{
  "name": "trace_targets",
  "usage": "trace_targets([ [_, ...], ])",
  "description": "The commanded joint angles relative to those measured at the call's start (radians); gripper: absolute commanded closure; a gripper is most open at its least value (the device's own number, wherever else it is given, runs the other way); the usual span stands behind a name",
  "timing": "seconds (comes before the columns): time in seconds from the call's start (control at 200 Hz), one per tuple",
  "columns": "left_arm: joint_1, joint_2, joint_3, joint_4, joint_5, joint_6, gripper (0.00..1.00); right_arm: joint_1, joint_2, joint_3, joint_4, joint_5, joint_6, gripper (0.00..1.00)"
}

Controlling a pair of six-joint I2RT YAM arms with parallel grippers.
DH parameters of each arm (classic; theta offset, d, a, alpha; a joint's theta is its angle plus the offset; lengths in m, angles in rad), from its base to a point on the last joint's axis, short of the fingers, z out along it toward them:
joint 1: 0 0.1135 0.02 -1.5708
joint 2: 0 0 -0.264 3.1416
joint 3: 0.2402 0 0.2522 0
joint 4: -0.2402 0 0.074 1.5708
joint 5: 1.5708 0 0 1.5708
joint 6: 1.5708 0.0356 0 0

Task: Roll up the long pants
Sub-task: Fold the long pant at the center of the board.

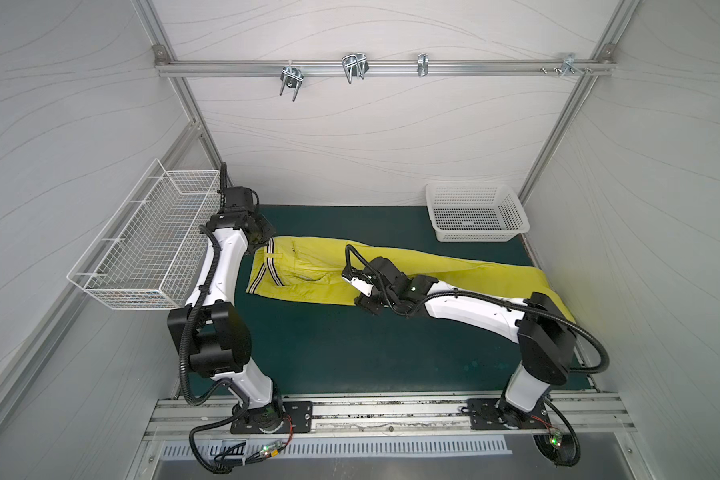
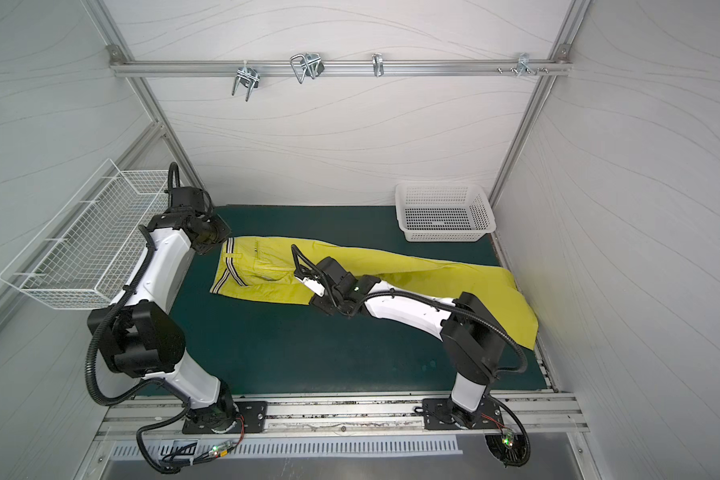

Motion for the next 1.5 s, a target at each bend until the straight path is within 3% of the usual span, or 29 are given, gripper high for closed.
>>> trace_targets([
  [0.0, 0.030, -0.049, 0.072, 0.037, -0.038, -0.013, 1.00, -0.001, 0.098, 0.121, 0.103, 0.025, -0.147, 0.29],
  [0.17, 0.037, -0.077, 0.083, 0.038, -0.003, -0.017, 1.00, -0.018, 0.285, 0.355, 0.023, -0.098, -0.159, 0.27],
  [0.35, 0.036, -0.066, 0.147, 0.036, 0.083, -0.021, 1.00, -0.021, 0.337, 0.423, 0.052, -0.262, -0.138, 0.27],
  [0.5, 0.036, -0.055, 0.197, 0.031, 0.110, -0.026, 1.00, -0.018, 0.439, 0.582, -0.011, -0.301, -0.124, 0.30],
  [0.56, 0.037, -0.059, 0.203, 0.048, 0.131, -0.023, 1.00, -0.017, 0.484, 0.649, -0.038, -0.327, -0.105, 0.39],
  [0.63, 0.038, -0.066, 0.212, 0.059, 0.141, -0.022, 1.00, -0.020, 0.524, 0.704, -0.056, -0.355, -0.076, 0.76],
  [0.675, 0.038, -0.067, 0.219, 0.064, 0.141, -0.016, 1.00, -0.022, 0.536, 0.719, -0.058, -0.370, -0.061, 0.83],
  [0.785, 0.043, -0.065, 0.240, 0.025, 0.137, -0.010, 1.00, -0.027, 0.531, 0.710, -0.061, -0.370, -0.045, 0.63],
  [0.86, 0.043, -0.071, 0.217, -0.010, 0.160, -0.035, 1.00, -0.035, 0.502, 0.674, -0.074, -0.378, -0.026, 0.56],
  [0.98, 0.043, -0.125, 0.050, 0.049, 0.248, -0.090, 1.00, -0.066, 0.401, 0.531, -0.047, -0.389, 0.054, 0.53],
  [1.12, 0.041, -0.176, -0.099, 0.086, 0.241, -0.098, 0.98, -0.129, 0.248, 0.344, -0.006, -0.377, 0.150, 0.51],
  [1.186, 0.029, -0.187, -0.125, 0.086, 0.240, -0.099, 0.98, -0.152, 0.186, 0.303, -0.041, -0.302, 0.181, 0.50],
  [1.351, -0.112, -0.191, -0.113, 0.040, 0.147, -0.061, 0.96, -0.257, 0.033, 0.209, -0.186, -0.258, 0.245, 0.45],
  [1.496, -0.252, -0.178, -0.154, -0.001, 0.139, -0.078, 0.88, -0.375, -0.110, 0.079, -0.292, -0.176, 0.274, 0.42],
])
